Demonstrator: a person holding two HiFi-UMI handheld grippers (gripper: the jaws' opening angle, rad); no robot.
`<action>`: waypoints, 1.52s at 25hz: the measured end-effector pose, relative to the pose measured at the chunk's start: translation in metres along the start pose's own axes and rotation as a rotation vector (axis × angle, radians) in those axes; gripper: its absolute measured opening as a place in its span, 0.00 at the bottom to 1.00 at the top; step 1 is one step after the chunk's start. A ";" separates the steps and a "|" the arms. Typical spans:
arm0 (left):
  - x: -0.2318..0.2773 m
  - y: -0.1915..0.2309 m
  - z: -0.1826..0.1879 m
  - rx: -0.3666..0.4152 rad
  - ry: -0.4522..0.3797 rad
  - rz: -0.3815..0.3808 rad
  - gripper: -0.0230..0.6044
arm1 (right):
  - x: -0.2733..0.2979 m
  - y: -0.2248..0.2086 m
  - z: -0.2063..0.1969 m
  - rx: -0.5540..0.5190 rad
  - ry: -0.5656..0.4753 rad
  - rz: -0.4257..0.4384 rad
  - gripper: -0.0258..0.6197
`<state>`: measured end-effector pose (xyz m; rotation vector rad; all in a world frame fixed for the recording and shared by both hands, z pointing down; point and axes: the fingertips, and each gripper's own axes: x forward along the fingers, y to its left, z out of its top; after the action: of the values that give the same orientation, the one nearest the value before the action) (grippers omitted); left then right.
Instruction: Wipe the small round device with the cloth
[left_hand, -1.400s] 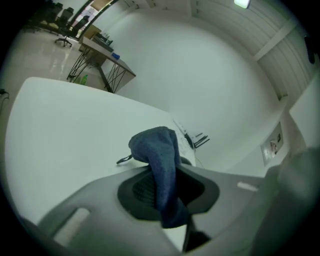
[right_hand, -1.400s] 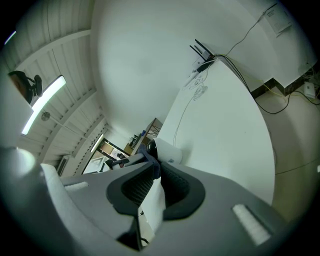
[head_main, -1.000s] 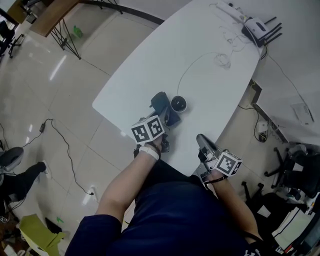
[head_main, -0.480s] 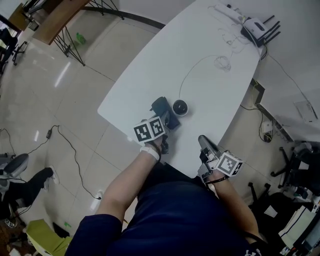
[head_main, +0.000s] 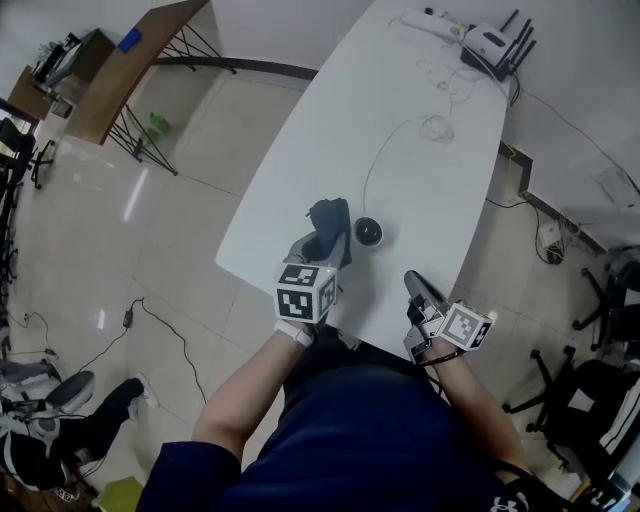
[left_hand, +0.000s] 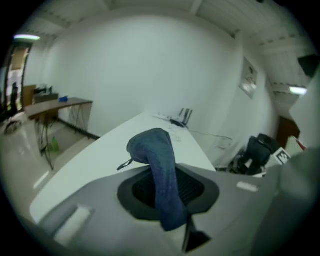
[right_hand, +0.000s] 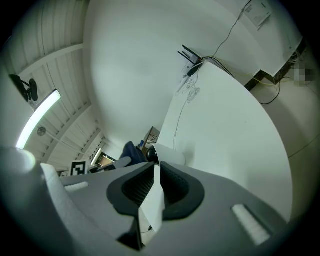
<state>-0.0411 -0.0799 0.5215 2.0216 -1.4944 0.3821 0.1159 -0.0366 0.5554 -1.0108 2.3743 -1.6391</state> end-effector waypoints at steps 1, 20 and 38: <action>0.001 -0.017 0.007 0.096 -0.002 -0.051 0.15 | 0.000 0.001 0.001 0.000 -0.009 -0.007 0.11; 0.059 -0.017 -0.010 0.379 0.310 -0.347 0.15 | -0.014 -0.001 0.011 0.034 -0.196 -0.126 0.11; 0.100 0.030 -0.083 0.586 0.594 -0.409 0.15 | -0.007 0.002 -0.009 0.072 -0.271 -0.218 0.11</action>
<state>-0.0269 -0.1118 0.6495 2.2801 -0.6227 1.2232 0.1162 -0.0249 0.5552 -1.4192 2.0789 -1.5227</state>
